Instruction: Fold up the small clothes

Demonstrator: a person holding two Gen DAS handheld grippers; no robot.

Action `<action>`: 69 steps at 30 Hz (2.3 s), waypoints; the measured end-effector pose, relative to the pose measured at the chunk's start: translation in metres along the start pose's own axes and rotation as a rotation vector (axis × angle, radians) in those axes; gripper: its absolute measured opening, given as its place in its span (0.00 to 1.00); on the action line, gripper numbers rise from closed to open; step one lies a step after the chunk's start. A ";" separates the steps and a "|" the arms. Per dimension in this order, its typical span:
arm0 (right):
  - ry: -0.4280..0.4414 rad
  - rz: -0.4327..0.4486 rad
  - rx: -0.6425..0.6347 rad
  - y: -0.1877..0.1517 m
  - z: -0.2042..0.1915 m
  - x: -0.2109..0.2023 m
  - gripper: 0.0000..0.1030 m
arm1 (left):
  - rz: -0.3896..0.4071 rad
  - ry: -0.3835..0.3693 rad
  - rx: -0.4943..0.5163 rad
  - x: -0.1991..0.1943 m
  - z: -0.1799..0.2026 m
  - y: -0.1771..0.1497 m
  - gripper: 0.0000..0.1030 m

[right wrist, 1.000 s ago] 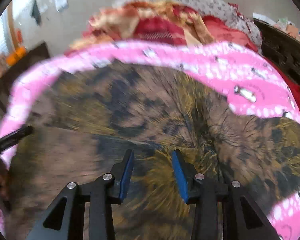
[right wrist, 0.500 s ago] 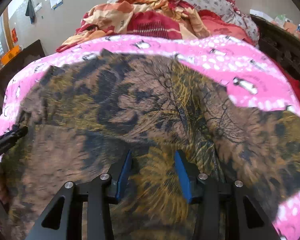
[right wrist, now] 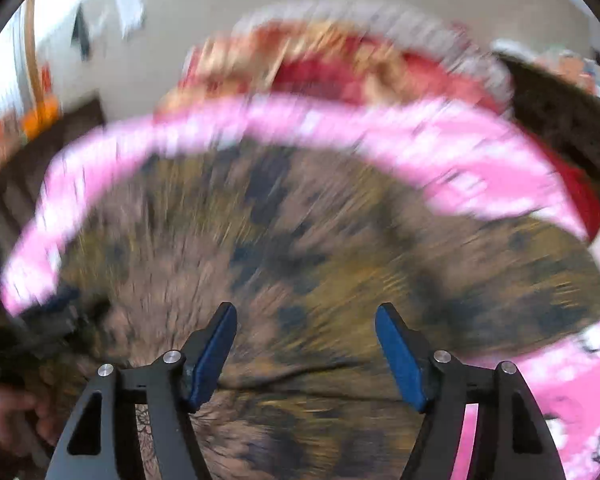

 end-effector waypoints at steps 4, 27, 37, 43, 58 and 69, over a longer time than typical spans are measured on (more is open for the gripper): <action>-0.063 0.129 0.223 0.027 0.115 -0.047 0.67 | -0.006 0.015 0.011 0.000 0.001 -0.002 0.76; -0.054 0.158 0.887 0.062 0.381 -0.020 0.08 | -0.014 0.028 0.019 0.003 0.002 0.001 0.77; -0.093 0.437 0.677 0.166 0.340 -0.173 0.06 | -0.004 0.005 0.003 0.003 -0.001 0.003 0.77; -0.074 0.195 0.755 0.106 0.338 -0.105 0.62 | 0.007 -0.018 -0.014 0.001 -0.002 0.002 0.77; 0.160 0.212 1.140 0.019 0.400 -0.001 0.06 | -0.006 0.011 0.007 0.003 0.000 0.002 0.77; 0.039 0.307 0.890 0.104 0.377 -0.060 0.03 | -0.007 0.011 0.007 0.003 0.000 0.002 0.77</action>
Point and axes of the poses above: each gripper's, at about its wrist camera, not at the fingertips, and x roughly the way its jaws point, z to its right, y to its top, the point moved 4 cm from there along x, roughly the way its jaws point, and after that the axes turned 13 degrees about x, right-handed, at the moved point
